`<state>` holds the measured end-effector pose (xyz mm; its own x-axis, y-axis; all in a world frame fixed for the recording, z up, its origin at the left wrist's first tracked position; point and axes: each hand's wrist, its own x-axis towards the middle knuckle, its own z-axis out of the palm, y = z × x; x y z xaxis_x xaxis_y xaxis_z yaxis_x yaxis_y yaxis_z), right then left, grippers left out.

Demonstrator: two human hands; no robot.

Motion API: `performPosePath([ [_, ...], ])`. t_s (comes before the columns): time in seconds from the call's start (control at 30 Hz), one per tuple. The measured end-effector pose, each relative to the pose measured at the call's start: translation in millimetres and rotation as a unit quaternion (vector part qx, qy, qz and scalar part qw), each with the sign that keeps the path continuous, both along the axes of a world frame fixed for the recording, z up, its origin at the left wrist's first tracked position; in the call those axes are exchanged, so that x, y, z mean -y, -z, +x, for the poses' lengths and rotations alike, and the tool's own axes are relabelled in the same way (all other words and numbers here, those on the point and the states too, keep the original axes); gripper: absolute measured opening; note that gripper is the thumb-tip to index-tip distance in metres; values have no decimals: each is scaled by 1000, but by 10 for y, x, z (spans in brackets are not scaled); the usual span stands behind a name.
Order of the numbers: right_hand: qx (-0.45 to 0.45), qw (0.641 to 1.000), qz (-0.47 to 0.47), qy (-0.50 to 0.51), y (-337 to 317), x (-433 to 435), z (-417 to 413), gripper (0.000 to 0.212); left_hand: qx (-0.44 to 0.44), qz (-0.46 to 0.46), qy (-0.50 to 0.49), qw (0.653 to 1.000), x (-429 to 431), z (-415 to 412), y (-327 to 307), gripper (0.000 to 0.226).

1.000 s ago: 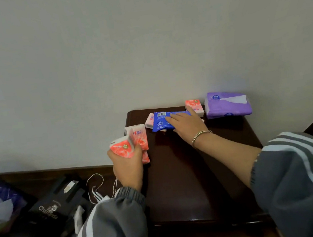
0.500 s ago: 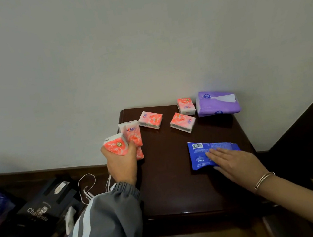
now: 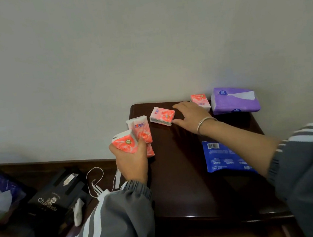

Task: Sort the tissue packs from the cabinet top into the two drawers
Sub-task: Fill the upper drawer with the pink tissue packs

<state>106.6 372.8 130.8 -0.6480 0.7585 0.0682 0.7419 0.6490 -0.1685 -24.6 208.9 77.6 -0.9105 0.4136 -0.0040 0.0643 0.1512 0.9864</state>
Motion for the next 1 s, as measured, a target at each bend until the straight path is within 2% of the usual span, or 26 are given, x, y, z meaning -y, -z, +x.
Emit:
performPosePath([
  [0.1,20,1000,-2,-23,79,-75,-296,59,4,3,-21,1000,-10,-17,25,56],
  [0.23,43,998,-36,4,234,-67,-533,66,5,-1,-39,999,-32,-26,68,55],
  [0.37,17,999,-15,32,322,-39,-610,57,-5,-6,-38,999,-51,-33,65,53],
  [0.47,10,999,-35,34,259,49,-539,57,9,-13,-35,999,-37,-20,31,53],
  [0.6,-121,986,-81,78,70,397,-200,58,19,-21,-29,999,-4,5,-22,54],
  [0.77,-281,939,-139,140,-203,1124,540,69,34,-43,17,998,122,9,-113,58],
  [0.9,-321,914,-181,172,-232,1763,1185,66,77,-47,12,996,388,133,-282,66],
  [1.0,-322,897,-232,192,-109,2168,1576,60,87,-21,73,993,776,408,-374,67],
])
